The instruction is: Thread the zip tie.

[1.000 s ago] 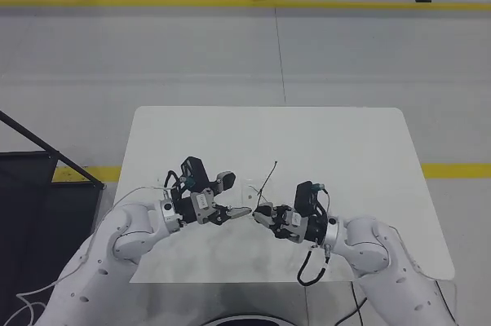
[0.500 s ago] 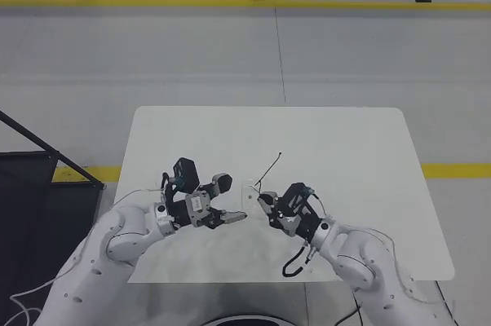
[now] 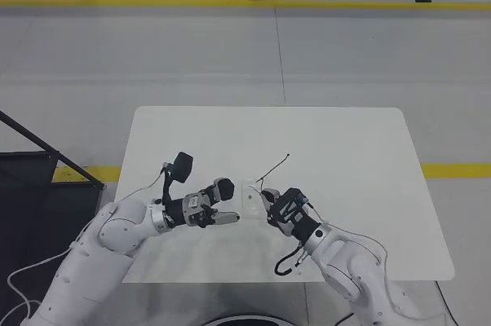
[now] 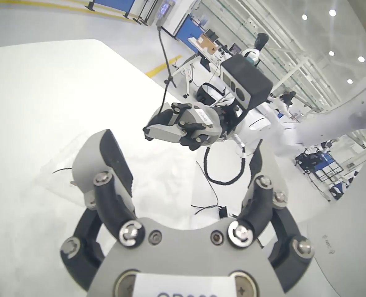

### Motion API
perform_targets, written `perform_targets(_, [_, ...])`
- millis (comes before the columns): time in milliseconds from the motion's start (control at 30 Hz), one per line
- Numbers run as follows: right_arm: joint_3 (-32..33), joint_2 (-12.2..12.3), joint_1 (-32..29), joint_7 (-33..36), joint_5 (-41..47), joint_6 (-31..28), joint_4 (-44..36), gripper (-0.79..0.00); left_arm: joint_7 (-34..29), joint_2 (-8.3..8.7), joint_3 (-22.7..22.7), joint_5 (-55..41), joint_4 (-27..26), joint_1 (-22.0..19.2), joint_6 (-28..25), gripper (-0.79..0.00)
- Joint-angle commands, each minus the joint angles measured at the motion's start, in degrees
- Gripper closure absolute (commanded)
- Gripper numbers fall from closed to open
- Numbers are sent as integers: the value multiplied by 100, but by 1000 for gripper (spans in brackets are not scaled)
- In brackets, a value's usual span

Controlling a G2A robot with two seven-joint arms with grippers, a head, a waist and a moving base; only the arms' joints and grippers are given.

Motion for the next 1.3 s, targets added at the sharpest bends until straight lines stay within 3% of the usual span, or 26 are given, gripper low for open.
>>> perform_targets(0, [0,0,0,0,0,0,0,0,-12,0,0,-8,0,0,0,-785])
perform_targets(100, [0,0,-4,-11,-11,2,-5,0,135,-25,86,-153,-54,46,166,-785])
perform_targets(200, [-15,-8,-84,26,-358,283,-77,0,102,-69,322,-987,59,3,329,-785])
perform_targets(400, [-135,-54,-102,201,-744,657,-148,0,-645,-146,700,-2751,539,-424,758,-785])
perform_targets(533, [-235,-90,-83,304,-999,850,-183,0,-1121,-189,827,-3440,822,-647,843,-785])
perform_targets(633, [-322,-119,-77,340,-1190,977,-204,0,-1301,-222,902,-3618,981,-761,918,-610])
perform_targets(733, [-379,-149,-73,424,-1325,1119,-215,0,-1437,-256,974,-3725,1089,-848,957,-382])
perform_targets(1100, [-434,-230,-73,524,-1499,1246,-211,0,-1541,-365,1110,-3805,1341,-1025,985,-265])
perform_targets(1267, [-413,-256,-94,537,-1557,1252,-217,0,-1546,-405,1126,-3821,1412,-1079,1002,-259])
